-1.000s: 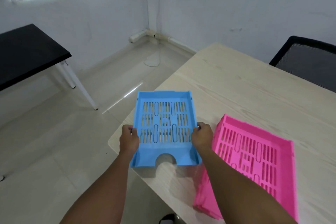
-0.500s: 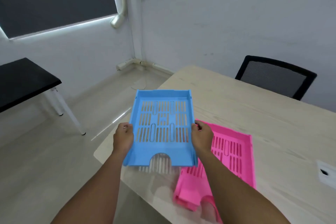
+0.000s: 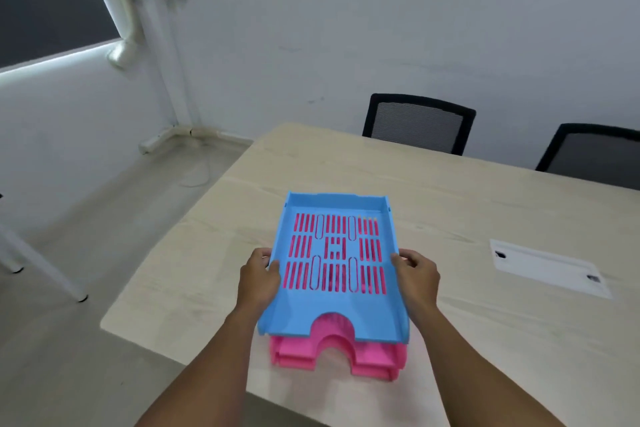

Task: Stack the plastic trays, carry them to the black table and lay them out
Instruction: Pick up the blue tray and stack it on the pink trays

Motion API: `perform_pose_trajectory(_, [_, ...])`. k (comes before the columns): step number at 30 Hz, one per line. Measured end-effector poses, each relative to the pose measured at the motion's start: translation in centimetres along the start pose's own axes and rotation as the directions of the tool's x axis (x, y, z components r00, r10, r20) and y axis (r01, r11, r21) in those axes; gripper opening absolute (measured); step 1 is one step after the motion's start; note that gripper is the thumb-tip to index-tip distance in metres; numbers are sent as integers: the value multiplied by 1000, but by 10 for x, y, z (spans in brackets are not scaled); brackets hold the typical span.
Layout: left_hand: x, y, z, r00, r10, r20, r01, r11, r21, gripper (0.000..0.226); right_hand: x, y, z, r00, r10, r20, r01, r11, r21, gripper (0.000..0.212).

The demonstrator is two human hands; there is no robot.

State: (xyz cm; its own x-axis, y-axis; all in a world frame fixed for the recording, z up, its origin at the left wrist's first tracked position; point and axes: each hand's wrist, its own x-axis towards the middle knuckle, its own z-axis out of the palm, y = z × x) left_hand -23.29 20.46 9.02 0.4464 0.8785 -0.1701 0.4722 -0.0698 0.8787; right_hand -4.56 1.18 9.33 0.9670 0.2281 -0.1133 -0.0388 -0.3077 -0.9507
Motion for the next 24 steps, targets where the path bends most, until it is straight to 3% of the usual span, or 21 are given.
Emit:
perform_pose_trajectory(12, [-34, -5, 27, 997, -9, 72, 2, 995, 104, 8, -14, 32, -23, 998, 53, 42, -51, 997, -55, 15])
perform_pose_trajectory(18, [-32, -10, 31, 997, 1, 79, -8, 996, 92, 24, -17, 39, -16, 1000, 8, 17, -6, 993, -115, 18])
perform_pose_trajectory(24, [-28, -4, 28, 996, 41, 75, -45, 997, 59, 17, -13, 33, -17, 998, -60, -5, 58, 970, -235, 24])
